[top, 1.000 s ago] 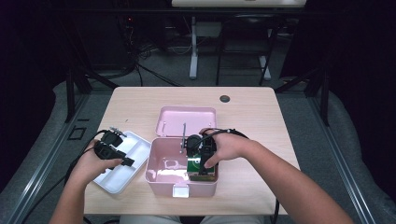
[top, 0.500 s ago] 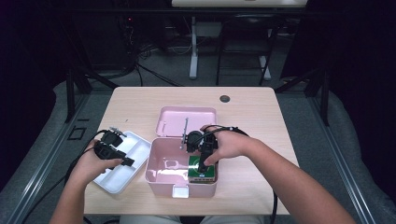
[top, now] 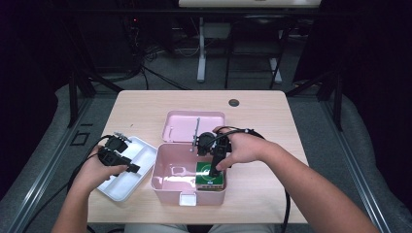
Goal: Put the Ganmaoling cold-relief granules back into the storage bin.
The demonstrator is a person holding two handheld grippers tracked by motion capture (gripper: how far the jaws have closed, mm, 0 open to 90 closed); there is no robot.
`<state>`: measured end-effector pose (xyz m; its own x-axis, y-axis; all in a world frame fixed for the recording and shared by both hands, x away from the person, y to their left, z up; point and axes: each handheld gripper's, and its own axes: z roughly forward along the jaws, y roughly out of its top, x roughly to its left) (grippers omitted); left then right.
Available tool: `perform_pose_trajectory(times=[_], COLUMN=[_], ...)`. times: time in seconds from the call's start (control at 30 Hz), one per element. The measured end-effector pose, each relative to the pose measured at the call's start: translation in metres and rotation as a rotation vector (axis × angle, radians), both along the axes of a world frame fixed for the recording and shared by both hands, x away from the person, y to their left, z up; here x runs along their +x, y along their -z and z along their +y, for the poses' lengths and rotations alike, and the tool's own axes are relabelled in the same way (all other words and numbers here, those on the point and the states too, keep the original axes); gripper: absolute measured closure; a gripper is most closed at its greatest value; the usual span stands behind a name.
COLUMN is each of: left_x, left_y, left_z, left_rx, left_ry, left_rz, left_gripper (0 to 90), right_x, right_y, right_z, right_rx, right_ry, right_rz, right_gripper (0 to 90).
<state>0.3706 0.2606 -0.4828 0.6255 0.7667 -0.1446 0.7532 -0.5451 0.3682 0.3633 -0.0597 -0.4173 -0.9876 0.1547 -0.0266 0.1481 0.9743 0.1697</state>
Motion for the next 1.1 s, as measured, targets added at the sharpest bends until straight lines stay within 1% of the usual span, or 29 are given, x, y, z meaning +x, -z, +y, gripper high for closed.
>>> perform_pose_trajectory(times=[0.2, 0.33, 0.43, 0.63, 0.8, 0.93, 1.03, 1.1], left_x=[0.0, 0.0, 0.0, 0.0, 0.0, 0.001, 0.001, 0.001], left_y=[0.0, 0.001, 0.0, 0.001, 0.001, 0.0, -0.001, -0.001], left_z=[0.001, 0.001, 0.001, 0.002, 0.003, 0.005, 0.007, 0.008], left_rx=[-0.003, -0.004, -0.007, -0.008, -0.009, -0.012, -0.006, 0.003], left_ry=[-0.003, -0.005, -0.009, -0.009, -0.011, -0.022, -0.029, -0.028], left_rz=[-0.002, -0.001, -0.001, -0.001, 0.0, 0.0, -0.015, -0.023], left_gripper=[46.9, 46.9, 47.0, 47.0, 47.0, 47.0, 46.9, 46.7], right_x=[0.0, 0.001, 0.002, 0.004, 0.006, 0.009, 0.012, 0.012], right_y=[-0.016, -0.025, -0.028, -0.027, -0.022, -0.01, 0.004, 0.014], right_z=[-0.018, -0.032, -0.046, -0.07, -0.085, -0.097, -0.106, -0.111], right_rx=[0.01, 0.008, -0.001, -0.015, -0.01, -0.012, -0.017, -0.008], right_ry=[0.037, 0.063, 0.09, 0.139, 0.187, 0.267, 0.339, 0.377], right_rz=[-0.017, -0.023, -0.02, -0.022, -0.03, -0.041, -0.038, -0.039], right_gripper=[20.8, 21.6, 22.2, 22.6, 22.7, 22.6, 22.7, 22.6])
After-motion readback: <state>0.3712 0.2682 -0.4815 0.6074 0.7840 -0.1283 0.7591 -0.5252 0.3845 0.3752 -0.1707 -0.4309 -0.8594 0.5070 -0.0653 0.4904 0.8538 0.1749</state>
